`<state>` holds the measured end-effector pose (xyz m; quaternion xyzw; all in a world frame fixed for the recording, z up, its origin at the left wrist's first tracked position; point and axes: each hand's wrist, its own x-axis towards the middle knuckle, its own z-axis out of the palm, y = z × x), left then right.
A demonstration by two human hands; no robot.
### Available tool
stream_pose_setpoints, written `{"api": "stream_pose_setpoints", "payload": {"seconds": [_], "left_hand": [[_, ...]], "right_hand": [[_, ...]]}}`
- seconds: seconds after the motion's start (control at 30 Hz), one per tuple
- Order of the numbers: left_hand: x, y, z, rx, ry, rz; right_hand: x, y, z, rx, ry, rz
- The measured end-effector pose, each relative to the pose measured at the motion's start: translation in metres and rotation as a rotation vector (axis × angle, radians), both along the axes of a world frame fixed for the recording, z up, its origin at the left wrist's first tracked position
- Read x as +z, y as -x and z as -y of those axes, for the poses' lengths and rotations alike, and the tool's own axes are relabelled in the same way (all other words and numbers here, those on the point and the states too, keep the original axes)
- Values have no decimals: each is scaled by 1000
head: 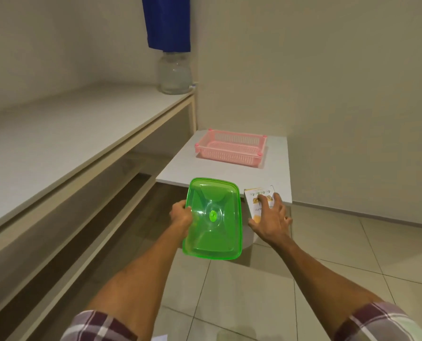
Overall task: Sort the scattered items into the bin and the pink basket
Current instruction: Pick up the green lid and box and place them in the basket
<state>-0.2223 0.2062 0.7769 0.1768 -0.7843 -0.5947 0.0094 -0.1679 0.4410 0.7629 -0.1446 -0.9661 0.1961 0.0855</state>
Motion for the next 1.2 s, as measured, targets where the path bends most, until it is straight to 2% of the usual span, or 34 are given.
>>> {"api": "stream_pose_setpoints", "payload": {"seconds": [0.33, 0.53, 0.77, 1.2], "left_hand": [[2, 166, -23, -23, 82, 8], [-5, 277, -42, -15, 58, 11], [-7, 397, -70, -16, -120, 94], [-12, 580, -72, -50, -101, 150]], "right_hand": [[-1, 155, -24, -35, 31, 16], [-15, 262, -44, -30, -5, 7], [-16, 385, -68, -18, 9, 20], [-29, 543, -70, -54, 67, 61]]}}
